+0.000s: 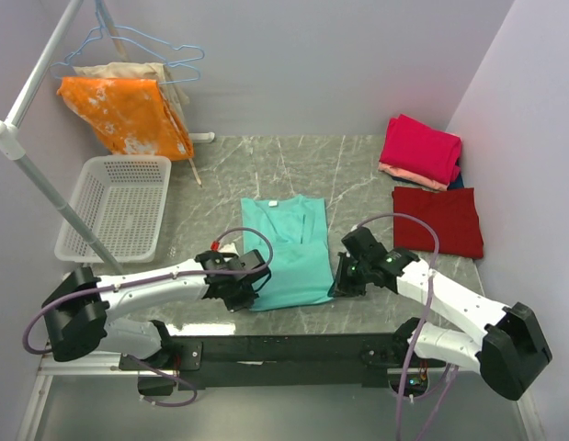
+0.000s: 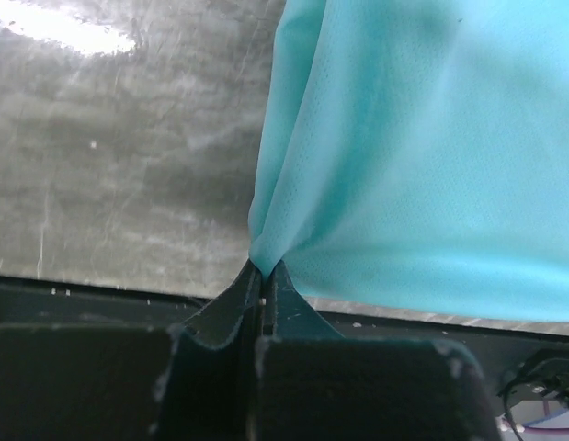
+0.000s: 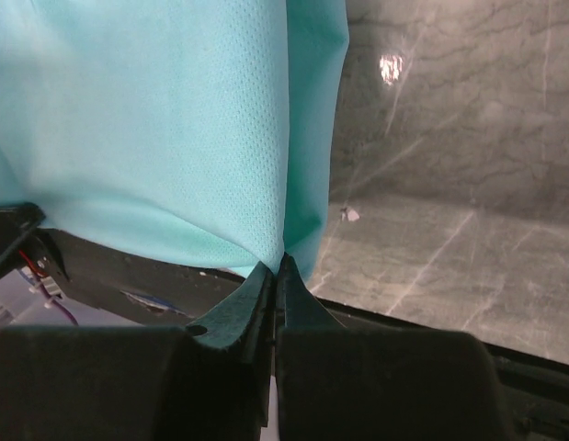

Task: Fold and stack the t-shirts
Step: Fold the tshirt

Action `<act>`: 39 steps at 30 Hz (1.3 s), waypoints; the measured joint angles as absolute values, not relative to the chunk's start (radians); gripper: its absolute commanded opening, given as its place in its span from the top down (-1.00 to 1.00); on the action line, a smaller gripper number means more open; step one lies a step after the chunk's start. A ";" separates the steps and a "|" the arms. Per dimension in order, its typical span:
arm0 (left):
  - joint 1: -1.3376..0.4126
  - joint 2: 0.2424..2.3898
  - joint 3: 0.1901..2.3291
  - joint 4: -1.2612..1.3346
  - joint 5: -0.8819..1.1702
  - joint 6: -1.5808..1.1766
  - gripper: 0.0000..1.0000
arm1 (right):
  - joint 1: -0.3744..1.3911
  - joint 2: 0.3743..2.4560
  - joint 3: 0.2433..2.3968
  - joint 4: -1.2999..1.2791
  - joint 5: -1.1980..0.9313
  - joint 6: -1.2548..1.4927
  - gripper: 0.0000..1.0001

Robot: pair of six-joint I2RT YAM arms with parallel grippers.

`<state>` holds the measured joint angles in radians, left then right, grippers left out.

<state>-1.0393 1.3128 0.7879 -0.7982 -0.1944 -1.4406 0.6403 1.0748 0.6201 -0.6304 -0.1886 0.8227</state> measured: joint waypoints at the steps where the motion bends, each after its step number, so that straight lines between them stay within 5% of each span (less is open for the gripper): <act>1: -1.048 1.306 0.800 -0.817 -0.207 -1.455 0.98 | 0.642 1.068 0.620 -0.640 -0.187 0.823 1.00; 22: -1.059 1.398 1.184 -1.151 -0.500 -1.501 0.98 | 0.633 1.158 0.974 -0.806 -0.085 0.764 1.00; 39: -0.804 1.606 1.404 -1.042 -0.536 -1.264 0.98 | 0.439 1.417 1.177 -0.772 -0.118 0.648 1.00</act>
